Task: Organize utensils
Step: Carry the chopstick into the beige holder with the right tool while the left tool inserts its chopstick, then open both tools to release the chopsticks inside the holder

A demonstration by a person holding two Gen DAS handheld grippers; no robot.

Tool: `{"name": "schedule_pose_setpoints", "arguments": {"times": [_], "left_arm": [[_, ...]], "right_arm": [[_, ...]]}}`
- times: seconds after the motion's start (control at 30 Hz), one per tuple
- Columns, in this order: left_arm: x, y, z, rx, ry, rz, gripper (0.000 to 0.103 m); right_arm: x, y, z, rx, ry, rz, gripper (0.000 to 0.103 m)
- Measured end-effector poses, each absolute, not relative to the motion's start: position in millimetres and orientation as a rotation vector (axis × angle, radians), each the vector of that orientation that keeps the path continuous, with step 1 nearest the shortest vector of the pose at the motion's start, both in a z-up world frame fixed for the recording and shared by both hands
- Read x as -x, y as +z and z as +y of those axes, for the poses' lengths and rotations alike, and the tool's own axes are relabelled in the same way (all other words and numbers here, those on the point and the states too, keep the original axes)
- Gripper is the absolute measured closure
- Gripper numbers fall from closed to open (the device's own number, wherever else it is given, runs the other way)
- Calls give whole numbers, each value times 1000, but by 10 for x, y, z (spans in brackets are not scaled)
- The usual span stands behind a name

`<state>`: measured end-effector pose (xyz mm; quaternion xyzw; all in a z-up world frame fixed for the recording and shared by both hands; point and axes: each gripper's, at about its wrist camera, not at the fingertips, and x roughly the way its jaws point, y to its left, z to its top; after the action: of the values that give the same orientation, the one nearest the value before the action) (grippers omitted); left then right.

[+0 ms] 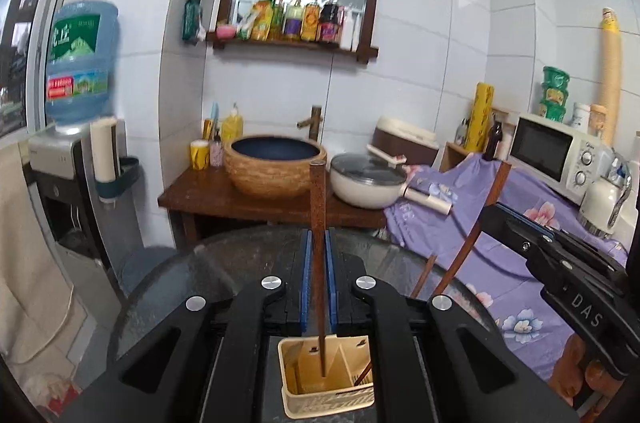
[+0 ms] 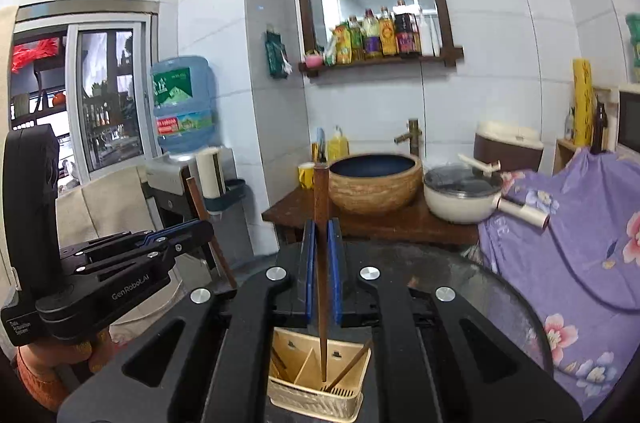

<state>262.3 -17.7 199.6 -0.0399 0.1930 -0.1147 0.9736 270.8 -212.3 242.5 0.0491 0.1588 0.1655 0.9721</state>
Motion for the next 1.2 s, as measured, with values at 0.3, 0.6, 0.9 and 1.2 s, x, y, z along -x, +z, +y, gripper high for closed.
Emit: {"name": "schedule_pose_setpoints", "arguments": {"times": [0.3, 0.6, 0.9, 1.2], "left_arm": [[-2813, 1270, -172, 96, -222, 530, 96], [-2864, 1028, -157, 93, -214, 570, 97], [-2788, 1064, -153, 75, -200, 532, 76], [-2291, 1061, 128, 134, -162, 431, 22]], "right_arm": [[-2881, 1784, -2125, -131, 319, 437, 95], [-2975, 1539, -2224, -159, 296, 472, 96], [-2970, 1456, -2304, -148, 249, 456, 91], [-2654, 1350, -2406, -155, 189, 426, 45]]}}
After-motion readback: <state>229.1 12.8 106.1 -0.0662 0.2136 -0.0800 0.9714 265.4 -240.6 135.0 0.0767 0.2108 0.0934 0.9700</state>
